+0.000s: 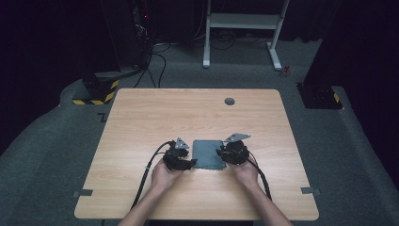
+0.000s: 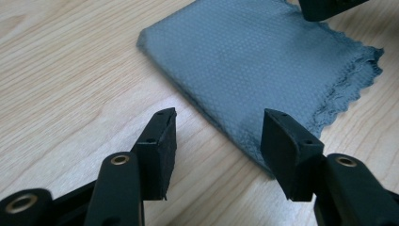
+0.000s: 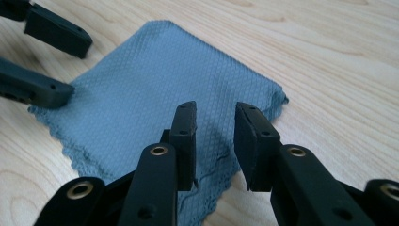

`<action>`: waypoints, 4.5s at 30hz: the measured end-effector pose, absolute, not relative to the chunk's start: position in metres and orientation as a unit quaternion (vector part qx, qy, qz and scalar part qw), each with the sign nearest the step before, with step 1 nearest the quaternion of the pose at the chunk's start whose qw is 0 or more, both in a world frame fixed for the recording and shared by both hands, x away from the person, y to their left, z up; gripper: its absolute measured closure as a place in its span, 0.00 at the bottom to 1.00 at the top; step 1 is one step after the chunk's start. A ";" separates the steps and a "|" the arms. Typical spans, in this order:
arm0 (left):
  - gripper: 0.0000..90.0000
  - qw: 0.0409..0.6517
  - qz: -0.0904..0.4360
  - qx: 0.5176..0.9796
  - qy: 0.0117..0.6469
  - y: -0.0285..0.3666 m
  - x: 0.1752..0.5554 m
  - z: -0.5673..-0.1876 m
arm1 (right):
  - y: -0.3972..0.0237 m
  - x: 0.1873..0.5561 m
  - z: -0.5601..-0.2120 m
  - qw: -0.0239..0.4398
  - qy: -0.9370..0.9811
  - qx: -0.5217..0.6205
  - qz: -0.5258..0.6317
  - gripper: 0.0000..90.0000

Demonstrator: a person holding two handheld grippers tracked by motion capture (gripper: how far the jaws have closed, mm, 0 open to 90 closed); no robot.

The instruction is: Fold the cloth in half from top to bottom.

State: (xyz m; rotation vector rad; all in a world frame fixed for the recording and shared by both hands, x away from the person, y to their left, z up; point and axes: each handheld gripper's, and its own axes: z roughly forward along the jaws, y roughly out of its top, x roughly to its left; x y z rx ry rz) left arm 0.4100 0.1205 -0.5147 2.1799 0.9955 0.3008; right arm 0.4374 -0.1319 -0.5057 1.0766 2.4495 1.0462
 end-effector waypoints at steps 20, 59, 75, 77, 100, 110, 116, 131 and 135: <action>0.48 0.443 0.135 0.786 0.410 0.151 0.395 -0.492 | -0.165 0.417 -0.489 0.146 0.815 0.383 0.410 0.74; 0.46 0.467 0.169 0.750 0.436 0.197 0.359 -0.486 | -0.218 0.376 -0.480 0.173 0.779 0.408 0.443 0.72; 0.46 0.451 0.178 0.749 0.451 0.209 0.349 -0.497 | -0.235 0.365 -0.490 0.178 0.768 0.428 0.442 0.71; 0.46 0.447 0.179 0.750 0.454 0.209 0.349 -0.499 | -0.237 0.365 -0.492 0.178 0.768 0.432 0.438 0.71; 0.45 0.393 0.192 0.755 0.488 0.218 0.356 -0.517 | -0.252 0.366 -0.514 0.196 0.777 0.460 0.382 0.69; 0.45 0.370 0.209 0.757 0.495 0.219 0.361 -0.523 | -0.256 0.372 -0.519 0.203 0.780 0.472 0.357 0.68; 0.45 0.364 0.213 0.754 0.503 0.222 0.364 -0.526 | -0.258 0.375 -0.522 0.208 0.780 0.477 0.348 0.67; 0.41 0.350 0.228 0.761 0.496 0.217 0.363 -0.528 | -0.258 0.374 -0.522 0.222 0.779 0.480 0.337 0.57; 0.39 0.348 0.227 0.765 0.492 0.217 0.364 -0.528 | -0.258 0.373 -0.522 0.220 0.777 0.484 0.337 0.55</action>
